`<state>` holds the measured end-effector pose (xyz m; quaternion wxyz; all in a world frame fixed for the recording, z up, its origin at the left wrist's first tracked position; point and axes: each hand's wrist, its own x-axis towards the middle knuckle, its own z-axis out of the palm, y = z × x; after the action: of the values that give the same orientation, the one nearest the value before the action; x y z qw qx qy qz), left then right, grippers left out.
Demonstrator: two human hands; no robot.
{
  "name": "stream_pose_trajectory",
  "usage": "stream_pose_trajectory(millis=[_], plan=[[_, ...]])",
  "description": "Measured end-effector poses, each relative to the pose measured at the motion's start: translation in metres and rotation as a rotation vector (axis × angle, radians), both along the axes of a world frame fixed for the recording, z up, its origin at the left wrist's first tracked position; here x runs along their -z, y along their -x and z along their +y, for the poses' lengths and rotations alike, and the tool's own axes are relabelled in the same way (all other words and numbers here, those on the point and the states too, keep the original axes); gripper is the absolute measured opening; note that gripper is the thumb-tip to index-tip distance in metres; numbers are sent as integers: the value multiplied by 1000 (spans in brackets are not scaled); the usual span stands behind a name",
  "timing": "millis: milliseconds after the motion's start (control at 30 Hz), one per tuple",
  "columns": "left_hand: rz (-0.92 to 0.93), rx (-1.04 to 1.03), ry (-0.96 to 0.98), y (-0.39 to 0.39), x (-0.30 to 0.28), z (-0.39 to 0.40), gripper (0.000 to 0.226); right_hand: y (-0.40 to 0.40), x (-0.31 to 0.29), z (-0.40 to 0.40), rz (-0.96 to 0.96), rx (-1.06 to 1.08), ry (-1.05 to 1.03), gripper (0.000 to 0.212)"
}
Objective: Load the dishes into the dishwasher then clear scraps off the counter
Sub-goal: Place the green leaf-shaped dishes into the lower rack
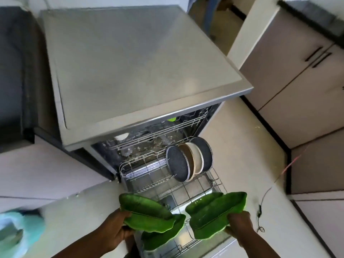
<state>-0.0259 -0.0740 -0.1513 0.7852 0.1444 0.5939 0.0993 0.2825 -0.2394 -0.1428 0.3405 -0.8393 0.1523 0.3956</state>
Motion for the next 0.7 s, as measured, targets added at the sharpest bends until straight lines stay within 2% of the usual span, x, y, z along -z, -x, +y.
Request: stream_pose_trajectory(millis=[67, 133, 233, 300, 333, 400, 433, 500, 567, 600, 633, 700], plan=[[10, -18, 10, 2, 10, -14, 32, -9, 21, 4, -56, -119, 21, 35], [15, -71, 20, -1, 27, -30, 32, -18, 40, 9, -90, -150, -32, 19], [50, -207, 26, -15, 51, -52, 29, -43, 84, 16, -103, -211, -100, 21], [79, -269, 12, -31, 71, -63, 24, -58, 114, 19, -59, -268, -128, 41], [100, -282, 7, -40, 81, -69, 22, -65, 126, 20, -21, -256, -165, 42], [172, -284, 10, -57, 100, -80, 20, -82, 154, 23, 72, -134, -248, 22], [220, -289, 14, -65, 113, -85, 23, -91, 173, 25, 142, -55, -271, 23], [294, -297, 47, -76, 145, -86, 28, -106, 204, 27, 259, 39, -303, 37], [344, -332, 45, -77, 177, -83, 17, -112, 231, 31, 257, 45, -313, 28], [330, -351, 43, -77, 195, -82, 7, -113, 243, 35, 231, 14, -298, 39], [333, -360, 42, -77, 213, -82, 13, -114, 255, 38, 205, -12, -289, 48], [306, -448, 43, -83, 233, -77, 25, -115, 273, 46, 196, -26, -287, 46]])
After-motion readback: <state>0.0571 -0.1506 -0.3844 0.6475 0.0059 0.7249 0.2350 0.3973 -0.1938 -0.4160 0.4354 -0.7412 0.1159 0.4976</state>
